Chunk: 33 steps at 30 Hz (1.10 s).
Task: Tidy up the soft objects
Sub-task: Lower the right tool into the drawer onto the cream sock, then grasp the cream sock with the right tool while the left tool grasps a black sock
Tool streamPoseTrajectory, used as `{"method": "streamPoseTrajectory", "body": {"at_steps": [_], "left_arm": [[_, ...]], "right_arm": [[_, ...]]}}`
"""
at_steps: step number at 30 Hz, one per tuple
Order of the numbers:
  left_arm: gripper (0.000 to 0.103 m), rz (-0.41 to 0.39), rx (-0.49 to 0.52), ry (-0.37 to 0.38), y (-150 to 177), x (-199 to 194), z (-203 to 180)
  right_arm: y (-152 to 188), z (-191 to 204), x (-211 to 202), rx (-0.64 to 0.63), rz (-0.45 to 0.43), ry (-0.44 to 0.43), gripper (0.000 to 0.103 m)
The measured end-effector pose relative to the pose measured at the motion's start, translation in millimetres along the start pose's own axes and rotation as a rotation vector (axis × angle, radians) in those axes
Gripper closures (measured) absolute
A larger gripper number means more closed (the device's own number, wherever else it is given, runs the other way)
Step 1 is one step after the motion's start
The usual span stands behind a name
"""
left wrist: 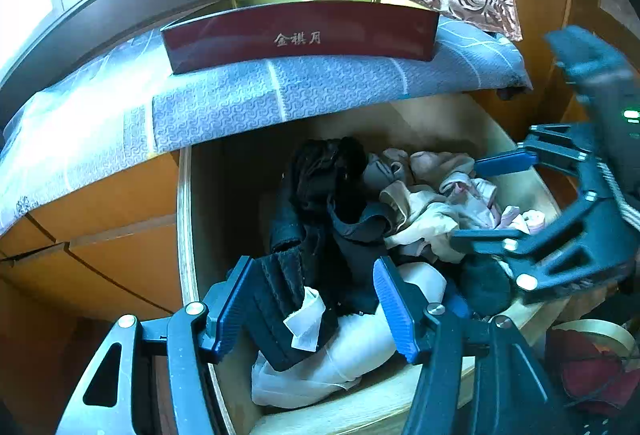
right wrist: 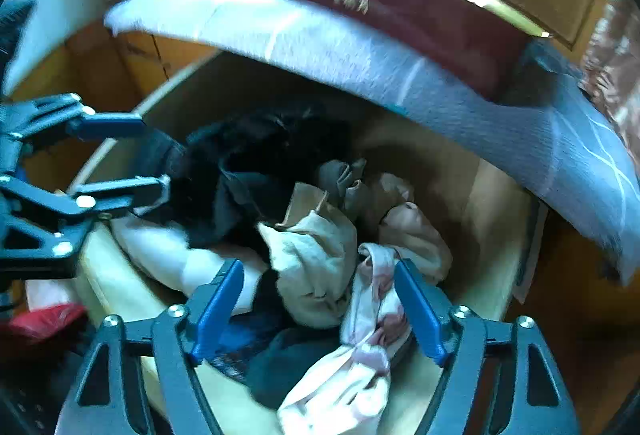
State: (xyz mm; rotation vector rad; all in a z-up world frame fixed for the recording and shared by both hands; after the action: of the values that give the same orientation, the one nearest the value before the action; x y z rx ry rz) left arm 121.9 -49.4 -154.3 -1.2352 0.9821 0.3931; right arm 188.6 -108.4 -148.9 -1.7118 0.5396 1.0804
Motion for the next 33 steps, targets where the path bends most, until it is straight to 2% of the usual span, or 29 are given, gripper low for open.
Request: {"method": "streamPoseTrajectory", "body": {"at_steps": [5, 8, 13, 15, 23, 28, 33], "left_arm": [[0.042, 0.006, -0.018, -0.005, 4, 3, 0], [0.042, 0.010, -0.023, -0.004, 5, 5, -1], [0.042, 0.013, -0.033, 0.006, 8, 7, -1], [0.042, 0.010, -0.040, 0.004, 8, 7, 0], [0.042, 0.004, -0.065, 0.016, 7, 4, 4], [0.042, 0.006, -0.070, 0.011, 4, 4, 7], [0.042, 0.010, -0.059, 0.013, -5, 5, 4]], "right_arm": [[-1, -1, 34, -0.027, 0.113, -0.042, 0.030], [-3, 0, 46, -0.042, 0.144, -0.063, 0.031], [-3, 2, 59, -0.080, 0.162, -0.052, 0.045], [-5, 4, 55, -0.092, 0.137, -0.050, 0.057], [-4, -3, 33, 0.032, 0.050, -0.115, 0.076], [2, -10, 9, 0.082, -0.018, -0.125, 0.078], [-5, -29, -29, 0.157, -0.127, -0.119, 0.078]]}}
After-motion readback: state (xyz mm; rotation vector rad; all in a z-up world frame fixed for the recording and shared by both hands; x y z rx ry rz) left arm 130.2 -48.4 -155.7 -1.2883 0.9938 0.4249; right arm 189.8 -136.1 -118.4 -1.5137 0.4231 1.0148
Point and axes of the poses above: each gripper's, at about its wrist camera, not at the fingertips, and x roughly the way its jaws point, z to its left, y to its underside, the point moved 9 cm from there along x, roughly the way its jaws point, and after that the axes turned 2 degrees about y, right-handed, at the moved point
